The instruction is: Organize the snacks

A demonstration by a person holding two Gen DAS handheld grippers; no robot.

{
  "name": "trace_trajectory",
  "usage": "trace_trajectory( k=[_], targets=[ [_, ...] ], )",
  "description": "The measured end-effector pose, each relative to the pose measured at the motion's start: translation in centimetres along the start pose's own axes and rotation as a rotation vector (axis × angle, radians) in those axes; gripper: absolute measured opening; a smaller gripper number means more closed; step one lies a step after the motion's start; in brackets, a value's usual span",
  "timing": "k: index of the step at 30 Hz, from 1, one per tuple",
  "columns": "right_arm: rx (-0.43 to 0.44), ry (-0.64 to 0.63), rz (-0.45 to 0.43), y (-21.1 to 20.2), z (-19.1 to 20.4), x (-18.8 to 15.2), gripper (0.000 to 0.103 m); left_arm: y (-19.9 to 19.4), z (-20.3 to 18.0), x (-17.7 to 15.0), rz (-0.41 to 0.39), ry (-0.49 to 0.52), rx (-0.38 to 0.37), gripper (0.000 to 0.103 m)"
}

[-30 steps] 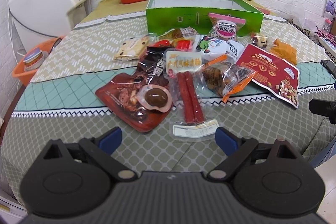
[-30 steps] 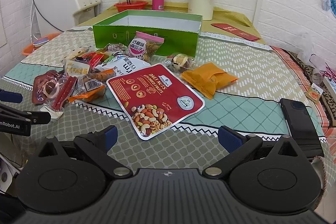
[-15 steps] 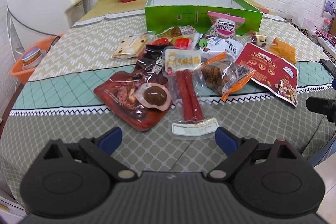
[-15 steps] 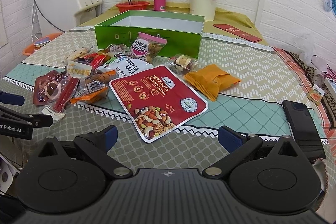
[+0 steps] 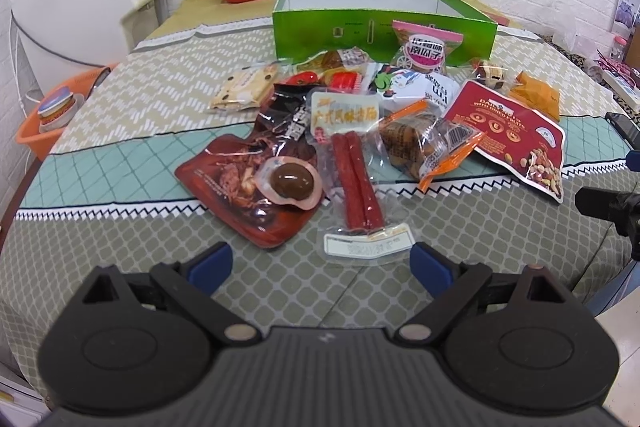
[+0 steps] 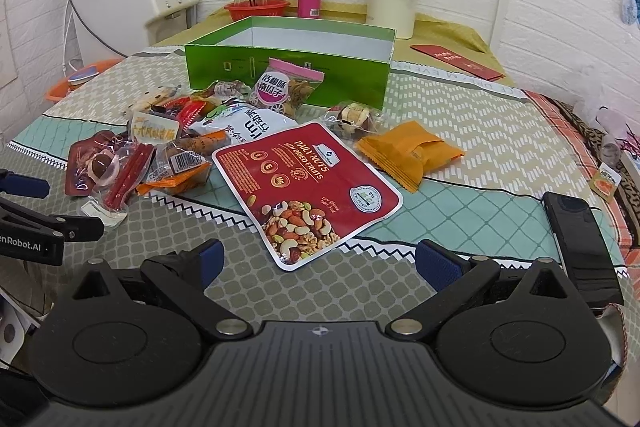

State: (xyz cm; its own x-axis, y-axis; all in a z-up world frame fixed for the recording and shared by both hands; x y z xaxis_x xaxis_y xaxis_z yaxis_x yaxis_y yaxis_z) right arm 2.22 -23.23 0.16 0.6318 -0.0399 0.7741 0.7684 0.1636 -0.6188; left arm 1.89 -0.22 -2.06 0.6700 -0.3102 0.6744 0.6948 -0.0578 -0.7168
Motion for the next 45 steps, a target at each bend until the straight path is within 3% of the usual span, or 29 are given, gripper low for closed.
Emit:
trace_trajectory(
  k=[15,20,25,28,32,36,39,40,41,45],
  targets=[
    [0.025,-0.023,-0.014,0.3,0.6,0.2,0.103,-0.3,0.9,0.0,-0.035,-0.026,-0.015,0.092],
    [0.132,0.015,-0.096,0.3,1.0,0.7,0.103,-0.3,2.9,0.1,-0.057,-0.083,-0.089,0.092],
    [0.223,-0.021,-0.067,1.8,3.3,1.1,0.103,-0.2,4.3,1.9,-0.096,-0.14,-0.211,0.092],
    [0.269,-0.083,-0.057,2.5,5.2,1.0,0.103,0.2,4.6,2.9,-0.115,-0.125,-0.209,0.092],
    [0.265,-0.148,-0.045,3.9,7.0,1.4,0.103,0.5,5.5,3.0,-0.122,-0.126,-0.211,0.091],
    [0.293,-0.17,-0.031,5.0,8.1,2.0,0.103,0.9,5.5,3.1,-0.114,-0.126,-0.27,0.09],
    [0.31,-0.169,-0.029,5.6,8.5,2.2,0.103,1.1,4.6,4.0,-0.125,-0.089,-0.324,0.083],
    [0.311,-0.17,-0.032,5.7,8.6,2.2,0.103,1.2,4.4,4.3,-0.128,-0.084,-0.342,0.073],
    [0.304,-0.175,-0.031,5.9,8.7,2.1,0.103,1.6,4.1,4.7,-0.124,-0.079,-0.379,0.055],
    [0.315,-0.174,-0.023,6.3,8.1,1.6,0.097,3.3,3.2,5.6,-0.079,-0.096,-0.462,0.05]
  ],
)
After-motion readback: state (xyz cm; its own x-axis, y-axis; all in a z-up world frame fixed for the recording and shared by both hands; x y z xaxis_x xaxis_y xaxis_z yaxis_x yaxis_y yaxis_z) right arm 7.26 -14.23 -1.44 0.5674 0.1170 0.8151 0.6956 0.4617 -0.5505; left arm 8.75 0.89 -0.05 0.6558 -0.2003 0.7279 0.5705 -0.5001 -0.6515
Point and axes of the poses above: each gripper's, at about its wrist camera, not at the fingertips, and y roughly the way its jaws point, z to its left, x to its top, the point moved 3 cm from there along y, roughly the way its jaws point, and after that the axes turned 13 degrees about y, right-handed, at the moved point
